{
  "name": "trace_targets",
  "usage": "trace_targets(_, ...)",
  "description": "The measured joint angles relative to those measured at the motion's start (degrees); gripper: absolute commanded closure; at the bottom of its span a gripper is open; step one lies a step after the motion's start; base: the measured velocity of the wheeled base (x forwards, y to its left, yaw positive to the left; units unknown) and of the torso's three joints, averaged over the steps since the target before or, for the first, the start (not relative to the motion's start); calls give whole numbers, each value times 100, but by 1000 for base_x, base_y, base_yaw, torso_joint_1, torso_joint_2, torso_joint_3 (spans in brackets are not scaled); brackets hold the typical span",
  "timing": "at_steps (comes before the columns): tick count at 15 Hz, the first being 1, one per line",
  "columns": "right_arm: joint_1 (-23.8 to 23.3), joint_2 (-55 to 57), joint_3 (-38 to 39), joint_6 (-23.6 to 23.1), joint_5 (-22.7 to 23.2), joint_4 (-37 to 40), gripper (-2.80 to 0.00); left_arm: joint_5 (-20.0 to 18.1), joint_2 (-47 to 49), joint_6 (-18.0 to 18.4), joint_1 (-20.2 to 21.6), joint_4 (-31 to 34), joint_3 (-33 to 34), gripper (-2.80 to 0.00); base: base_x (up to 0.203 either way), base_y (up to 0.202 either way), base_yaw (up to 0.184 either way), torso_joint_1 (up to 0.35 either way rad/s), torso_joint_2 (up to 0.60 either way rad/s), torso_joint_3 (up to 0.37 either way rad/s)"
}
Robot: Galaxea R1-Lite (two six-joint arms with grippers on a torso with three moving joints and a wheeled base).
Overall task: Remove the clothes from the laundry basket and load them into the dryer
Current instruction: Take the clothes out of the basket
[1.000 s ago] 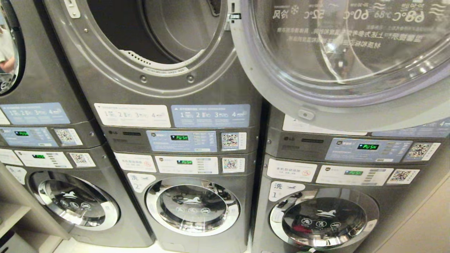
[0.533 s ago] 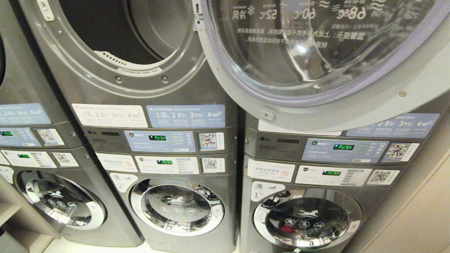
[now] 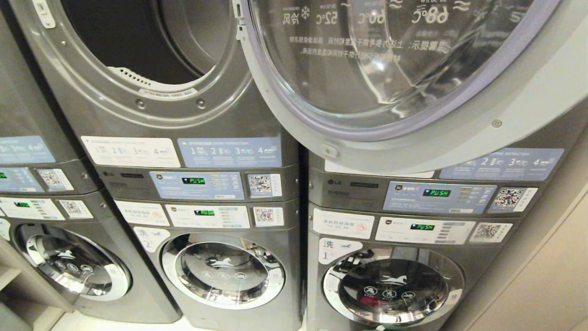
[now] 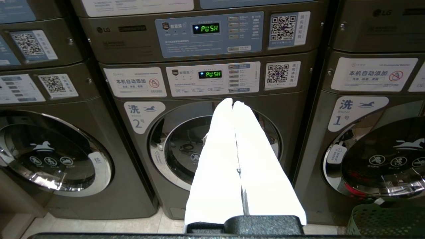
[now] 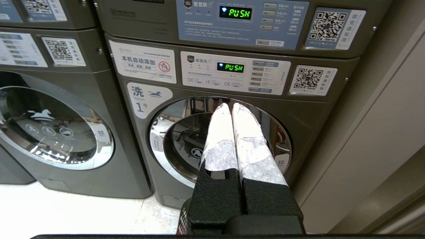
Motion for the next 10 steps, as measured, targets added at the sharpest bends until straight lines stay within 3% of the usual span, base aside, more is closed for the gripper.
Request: trace_targets(10,2,0,0,7,-7,0,0,-1,0,-17,2,-2,0,0,0,0,0,-27,60,32)
